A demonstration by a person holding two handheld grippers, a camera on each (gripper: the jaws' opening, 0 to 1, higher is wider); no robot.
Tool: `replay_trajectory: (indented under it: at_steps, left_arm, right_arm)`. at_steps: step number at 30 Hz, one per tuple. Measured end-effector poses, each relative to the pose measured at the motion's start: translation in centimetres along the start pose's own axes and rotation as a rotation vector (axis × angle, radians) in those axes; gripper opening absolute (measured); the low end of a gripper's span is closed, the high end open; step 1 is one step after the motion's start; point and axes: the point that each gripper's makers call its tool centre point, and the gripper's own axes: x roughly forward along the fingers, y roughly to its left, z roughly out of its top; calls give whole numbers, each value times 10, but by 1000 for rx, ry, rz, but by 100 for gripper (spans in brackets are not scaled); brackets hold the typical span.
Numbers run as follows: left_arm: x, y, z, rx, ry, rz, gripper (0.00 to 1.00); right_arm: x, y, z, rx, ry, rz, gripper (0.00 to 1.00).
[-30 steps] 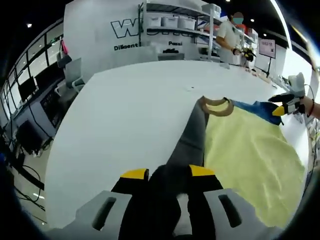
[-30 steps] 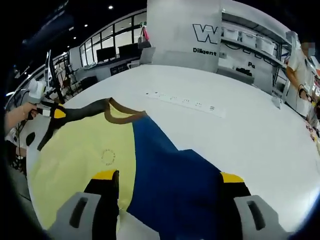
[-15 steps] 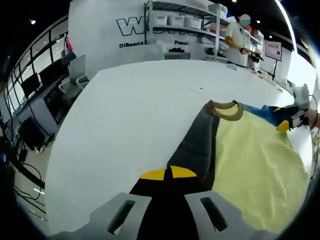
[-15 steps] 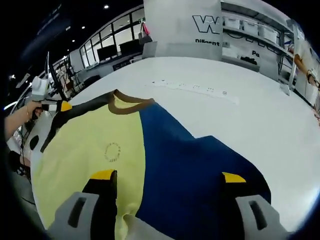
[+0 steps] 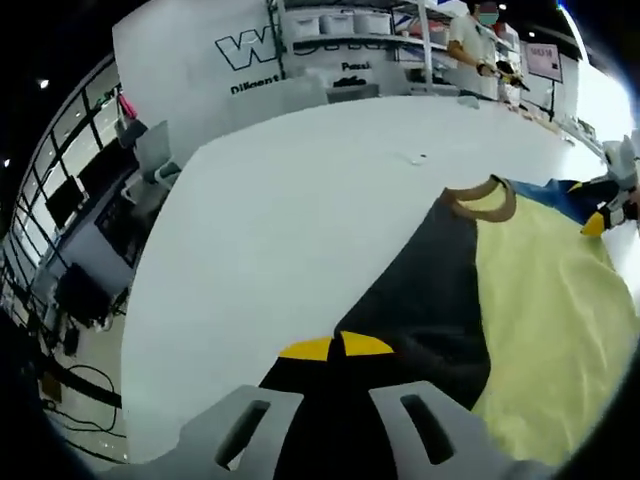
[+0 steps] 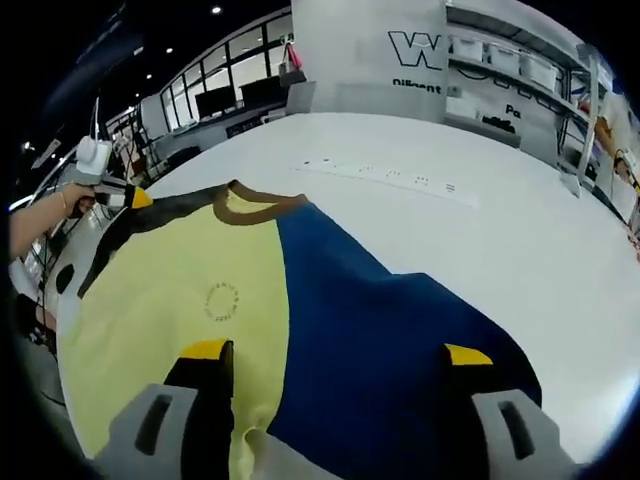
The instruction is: Fold the garment on the visible template until the final outline fits inside the template.
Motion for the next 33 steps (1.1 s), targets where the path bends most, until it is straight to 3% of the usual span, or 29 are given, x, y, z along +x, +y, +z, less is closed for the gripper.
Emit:
replay_trajectory:
  at_steps: [10,13,17,22,25,33]
  left_arm:
    - [22,6,-3,144,39,22,4]
    - [23,8,-2,132,31,27,5]
    - [21,12,-5,43,39,52,6]
    - [12,16,-7,50,50,77,6]
    - [0,13,-1,7,13,74,9]
    - [-29,-4,16,-49,-56,14,20]
  right_arm:
    - [-2,-2,-1,-1,-12,3,79]
    - [-2,-3,-3,-21,-14,-1,78]
    - [-2,-3,-2,-20,-17,2,79]
    - [-3,3,0,7,-27,27,85]
    - [-6,7,3,32,-45,50,92]
    - [-31,3,28,1,-114,46,91]
